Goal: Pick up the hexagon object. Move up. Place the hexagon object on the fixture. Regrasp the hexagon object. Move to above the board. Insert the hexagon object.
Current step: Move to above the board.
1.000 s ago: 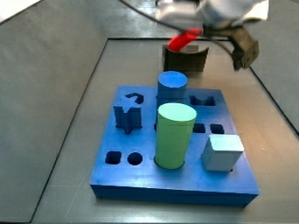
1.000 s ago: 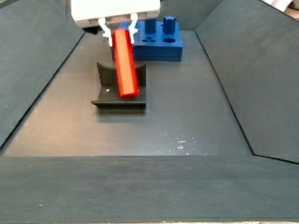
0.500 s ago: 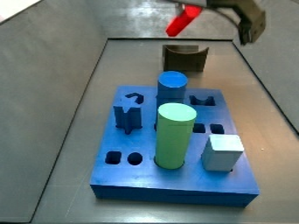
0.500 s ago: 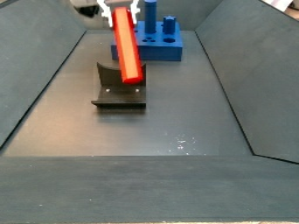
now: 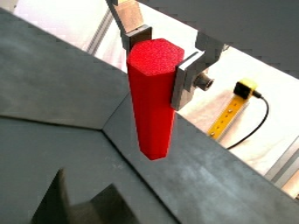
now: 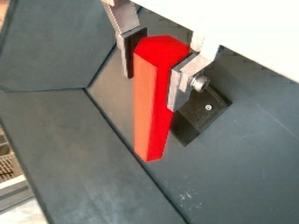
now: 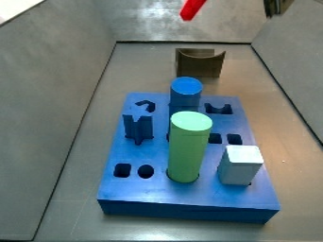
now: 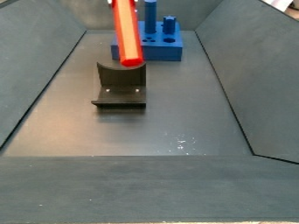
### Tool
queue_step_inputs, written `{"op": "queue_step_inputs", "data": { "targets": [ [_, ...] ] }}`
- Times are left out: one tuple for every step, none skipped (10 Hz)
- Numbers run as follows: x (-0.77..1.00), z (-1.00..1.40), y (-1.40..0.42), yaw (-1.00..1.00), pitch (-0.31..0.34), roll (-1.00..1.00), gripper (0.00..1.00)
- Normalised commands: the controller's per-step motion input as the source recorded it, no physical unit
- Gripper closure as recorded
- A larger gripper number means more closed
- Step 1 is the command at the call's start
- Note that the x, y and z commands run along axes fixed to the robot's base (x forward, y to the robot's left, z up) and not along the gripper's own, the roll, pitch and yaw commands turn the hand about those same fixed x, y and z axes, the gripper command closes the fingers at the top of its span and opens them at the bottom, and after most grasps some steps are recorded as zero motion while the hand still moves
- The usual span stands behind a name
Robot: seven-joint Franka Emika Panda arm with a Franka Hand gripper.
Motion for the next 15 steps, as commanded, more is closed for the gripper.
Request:
{"op": "queue_step_inputs", "data": {
  "targets": [
    [-0.08,1.00,0.04,-0.04,0.028,-0.06,1.00],
    [-0.07,1.00,0.03,-0.03,0.045,-0.06,1.00],
    [-0.07,1.00,0.03,-0.02,0.061,-0.06,1.00],
    [-0.06,0.88,0.02,-0.01,0.074,-0.07,1.00],
    [-0.04,0.68,0.01,0.01,0.081,-0.07,1.00],
    [-0.02,0.54,0.00,0.02,0.090,-0.06,1.00],
    [-0.01,0.40,0.00,0.03,0.100,-0.06,1.00],
    [0.00,0.21,-0.01,0.05,0.114,-0.06,1.00],
    [-0.45,0.14,-1.00,-0.14,-0.102,-1.00,1.00],
    [-0.45,0.13,-1.00,-0.14,-0.111,-1.00,1.00],
    [-0.47,0.14,-1.00,-0.14,-0.124,-1.00,1.00],
    [-0.50,0.13,-1.00,-0.15,-0.127,-1.00,1.00],
    [-0.51,0.13,-1.00,-0.16,-0.128,-1.00,1.00],
    [-0.52,0.14,-1.00,-0.17,-0.123,-1.00,1.00],
    [-0.54,0.13,-1.00,-0.18,-0.113,-1.00,1.00]
  ]
}}
